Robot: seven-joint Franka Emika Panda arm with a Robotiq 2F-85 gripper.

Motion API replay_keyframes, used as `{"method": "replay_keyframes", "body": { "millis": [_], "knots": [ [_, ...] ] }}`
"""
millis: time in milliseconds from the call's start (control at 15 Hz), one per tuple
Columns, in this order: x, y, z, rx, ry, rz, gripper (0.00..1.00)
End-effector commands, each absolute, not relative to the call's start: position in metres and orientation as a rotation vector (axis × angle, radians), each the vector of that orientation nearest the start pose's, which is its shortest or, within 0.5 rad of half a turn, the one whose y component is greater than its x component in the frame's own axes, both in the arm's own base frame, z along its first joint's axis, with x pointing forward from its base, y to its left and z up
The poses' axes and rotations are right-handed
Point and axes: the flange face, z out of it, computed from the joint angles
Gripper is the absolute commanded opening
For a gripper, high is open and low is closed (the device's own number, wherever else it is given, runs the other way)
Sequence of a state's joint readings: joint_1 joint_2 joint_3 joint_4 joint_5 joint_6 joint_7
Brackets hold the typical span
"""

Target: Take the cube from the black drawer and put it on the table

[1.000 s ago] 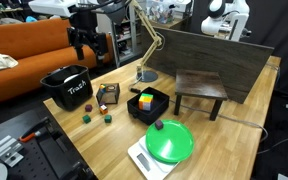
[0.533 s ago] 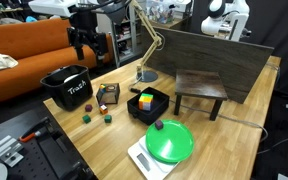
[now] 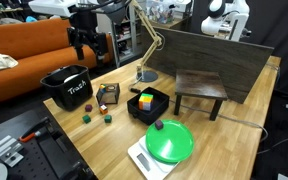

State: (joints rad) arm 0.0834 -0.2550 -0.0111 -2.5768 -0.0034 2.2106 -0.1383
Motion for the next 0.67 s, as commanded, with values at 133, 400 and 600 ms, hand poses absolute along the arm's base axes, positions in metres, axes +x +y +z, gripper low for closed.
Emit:
{"method": "replay_keyframes", "body": {
  "millis": [133, 400, 600],
  "knots": [
    [0.412, 0.03, 0.342, -3.115, -0.333, 0.175, 1.0],
    [0.423, 0.029, 0.342, -3.11, -0.348, 0.164, 1.0],
    [0.441, 0.025, 0.333, -3.127, -0.329, 0.165, 1.0]
  ]
}}
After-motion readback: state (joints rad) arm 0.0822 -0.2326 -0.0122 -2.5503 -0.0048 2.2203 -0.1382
